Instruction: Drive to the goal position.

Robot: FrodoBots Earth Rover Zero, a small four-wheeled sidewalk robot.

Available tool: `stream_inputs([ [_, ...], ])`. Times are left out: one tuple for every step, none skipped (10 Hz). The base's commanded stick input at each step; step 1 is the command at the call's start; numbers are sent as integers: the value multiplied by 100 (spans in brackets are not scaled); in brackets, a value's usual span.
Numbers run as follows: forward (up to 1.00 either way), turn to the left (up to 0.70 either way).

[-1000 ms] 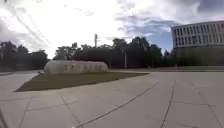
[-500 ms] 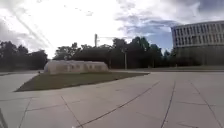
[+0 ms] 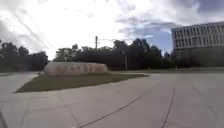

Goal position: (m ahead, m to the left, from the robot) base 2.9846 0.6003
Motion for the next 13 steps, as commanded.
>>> stream_inputs([
  [70,0],
  [70,0],
  [70,0],
  [70,0],
  [70,0],
  [70,0],
  [70,0],
  [70,0],
  [70,0],
  [70,0],
  [70,-8],
  [70,-24],
  [51,-31],
])
